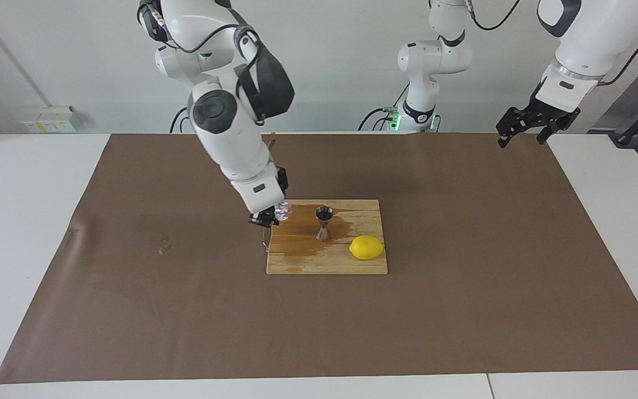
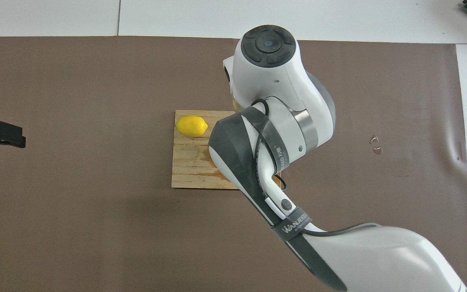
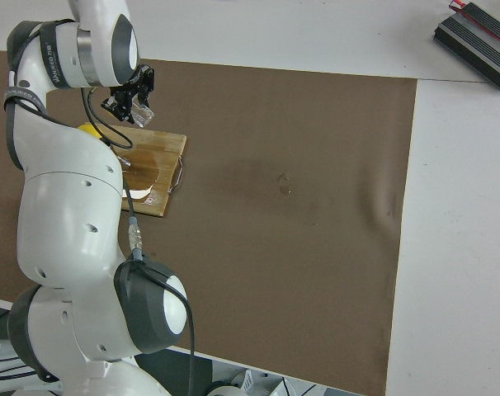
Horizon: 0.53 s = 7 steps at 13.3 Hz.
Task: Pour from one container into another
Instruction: 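Turn the clear glass upright and carry it back off the board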
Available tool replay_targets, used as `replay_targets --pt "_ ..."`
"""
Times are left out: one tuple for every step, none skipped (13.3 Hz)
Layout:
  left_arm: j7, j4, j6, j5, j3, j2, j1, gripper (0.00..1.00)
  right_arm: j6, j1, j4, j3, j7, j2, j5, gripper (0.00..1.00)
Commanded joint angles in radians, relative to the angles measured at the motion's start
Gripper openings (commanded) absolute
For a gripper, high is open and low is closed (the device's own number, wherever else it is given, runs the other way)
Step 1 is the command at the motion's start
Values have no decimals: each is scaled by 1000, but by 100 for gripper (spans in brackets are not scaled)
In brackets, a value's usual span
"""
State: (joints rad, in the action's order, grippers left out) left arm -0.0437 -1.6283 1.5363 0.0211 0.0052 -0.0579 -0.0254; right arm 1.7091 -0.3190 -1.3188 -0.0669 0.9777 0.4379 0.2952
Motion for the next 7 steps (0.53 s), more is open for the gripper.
replay_targets --pt "-7 -25 -2 5 10 -23 -11 100 49 125 -167 13 201 -79 83 14" --pt "-7 -25 -2 5 10 -23 -11 100 50 168 -193 12 281 -82 122 14" --pt "-7 -25 -2 5 10 -23 -11 100 56 217 -221 12 355 -85 143 14" --pt "-7 -25 -2 5 10 -23 -11 100 75 256 -247 12 421 -87 154 14" --pt "-7 -25 -2 5 10 -23 -11 100 84 291 -278 12 490 -94 186 14" --pt "-7 -25 -2 5 10 -23 -11 100 93 328 -314 12 562 -99 214 15" --pt "-7 -25 -2 5 10 -23 -11 100 109 369 -357 12 643 -106 243 15"
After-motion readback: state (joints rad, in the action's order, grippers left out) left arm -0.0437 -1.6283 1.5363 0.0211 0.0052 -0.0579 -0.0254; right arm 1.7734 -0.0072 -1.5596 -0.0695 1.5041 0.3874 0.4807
